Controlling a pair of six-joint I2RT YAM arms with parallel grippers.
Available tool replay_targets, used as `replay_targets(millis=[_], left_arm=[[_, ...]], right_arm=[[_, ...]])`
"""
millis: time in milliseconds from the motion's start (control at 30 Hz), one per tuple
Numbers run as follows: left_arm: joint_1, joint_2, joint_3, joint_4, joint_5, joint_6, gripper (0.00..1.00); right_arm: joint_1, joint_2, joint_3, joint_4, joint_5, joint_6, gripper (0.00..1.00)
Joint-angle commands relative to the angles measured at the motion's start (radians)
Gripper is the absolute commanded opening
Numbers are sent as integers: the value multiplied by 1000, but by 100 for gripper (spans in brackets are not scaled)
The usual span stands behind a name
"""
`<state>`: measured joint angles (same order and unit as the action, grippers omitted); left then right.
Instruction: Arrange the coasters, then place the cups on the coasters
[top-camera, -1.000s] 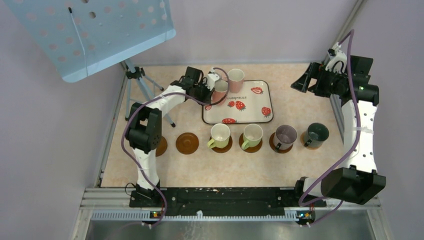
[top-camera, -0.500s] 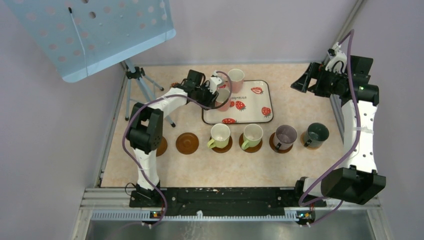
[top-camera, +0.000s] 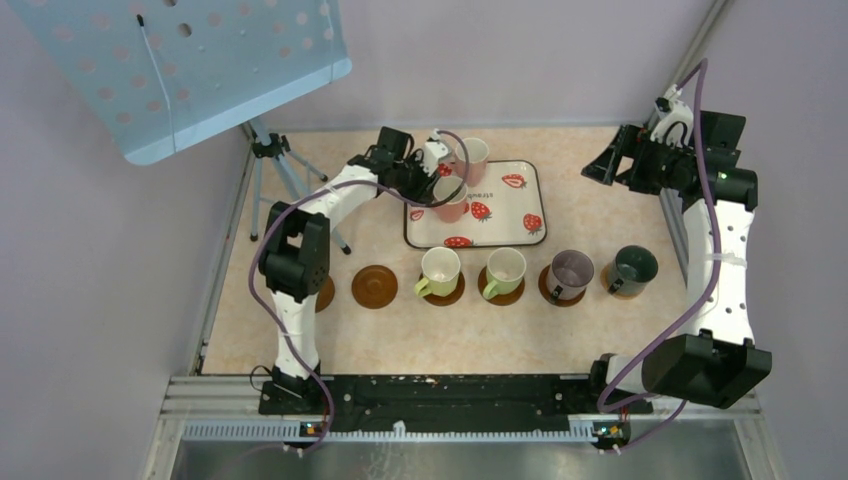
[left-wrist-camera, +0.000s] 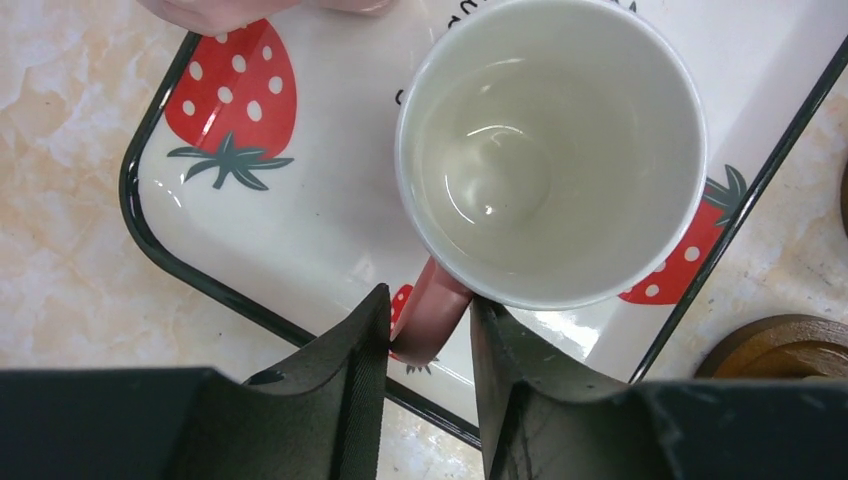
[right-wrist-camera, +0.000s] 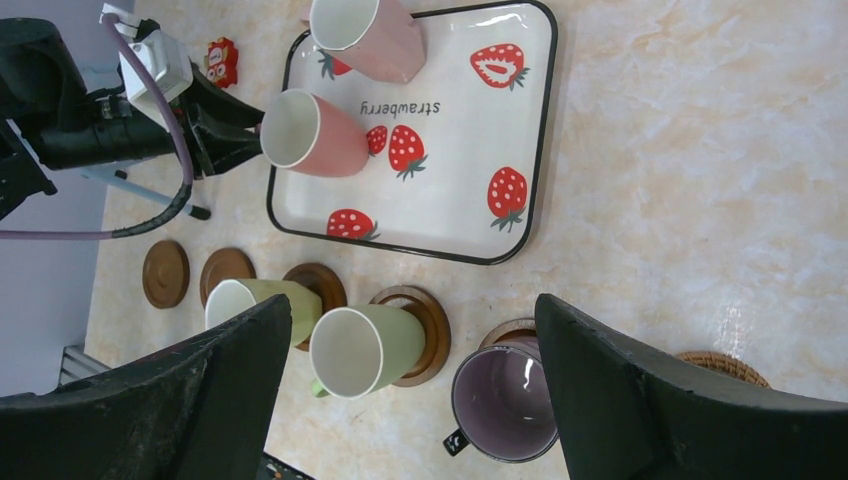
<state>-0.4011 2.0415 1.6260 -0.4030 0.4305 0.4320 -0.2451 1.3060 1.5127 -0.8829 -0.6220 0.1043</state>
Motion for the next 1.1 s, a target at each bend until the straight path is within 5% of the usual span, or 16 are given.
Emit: replay_targets(millis=[0, 567, 867, 1067], left_arm=[[-2, 21, 44, -38, 35, 54, 37], [-13, 125, 185, -132, 50, 112, 40], [-16, 103, 175, -145, 59, 106, 0], [15, -11, 58, -56, 60, 10, 0]], right_arm=[[-11, 4, 46, 18, -2, -11, 90], [-11, -5, 29, 30, -3, 7, 89], [-11, -10, 29, 29, 2, 7, 89], [-11, -4, 26, 36, -12, 12, 89]])
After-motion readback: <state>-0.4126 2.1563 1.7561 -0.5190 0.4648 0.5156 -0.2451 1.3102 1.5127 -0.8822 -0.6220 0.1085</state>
